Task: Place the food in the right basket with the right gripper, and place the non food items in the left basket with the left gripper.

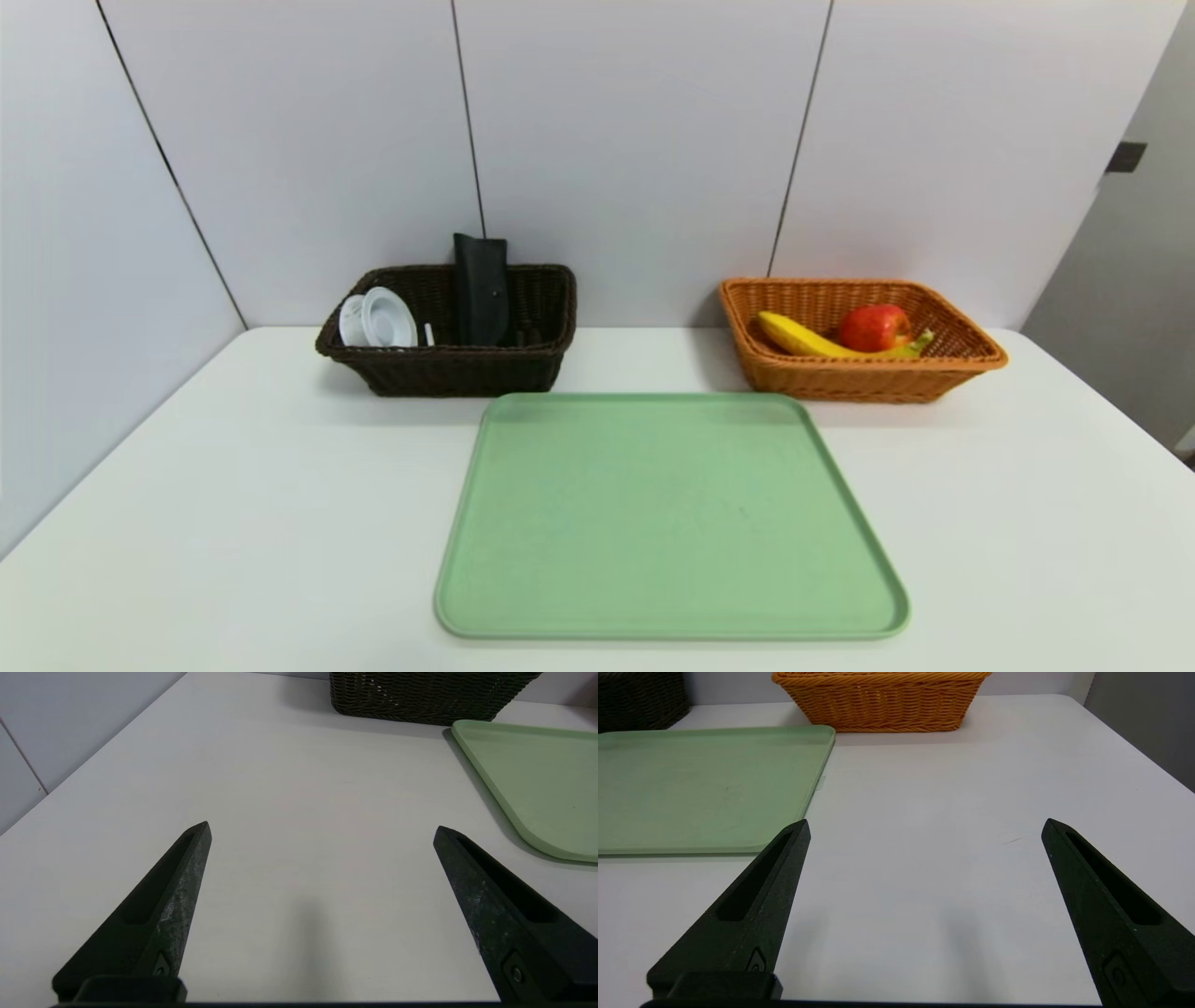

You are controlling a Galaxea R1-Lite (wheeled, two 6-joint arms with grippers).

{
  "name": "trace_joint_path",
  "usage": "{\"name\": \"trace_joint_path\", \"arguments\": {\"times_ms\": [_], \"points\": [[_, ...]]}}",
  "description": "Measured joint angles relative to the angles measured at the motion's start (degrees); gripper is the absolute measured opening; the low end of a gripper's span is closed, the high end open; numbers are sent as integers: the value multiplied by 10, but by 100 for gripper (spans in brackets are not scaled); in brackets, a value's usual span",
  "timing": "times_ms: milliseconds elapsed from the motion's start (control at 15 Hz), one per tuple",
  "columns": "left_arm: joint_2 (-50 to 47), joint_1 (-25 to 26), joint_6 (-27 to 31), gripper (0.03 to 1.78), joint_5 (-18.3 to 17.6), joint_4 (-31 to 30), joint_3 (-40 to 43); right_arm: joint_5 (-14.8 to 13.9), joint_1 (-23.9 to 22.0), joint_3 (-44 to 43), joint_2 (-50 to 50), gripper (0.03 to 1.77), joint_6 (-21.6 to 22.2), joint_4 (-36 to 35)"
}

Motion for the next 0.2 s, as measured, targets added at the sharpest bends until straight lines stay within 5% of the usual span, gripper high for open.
{"name": "trace_joint_path", "arguments": {"times_ms": [200], "points": [[0,0,0,169,0,0,0,0,0,0,0,171,0,0]]}}
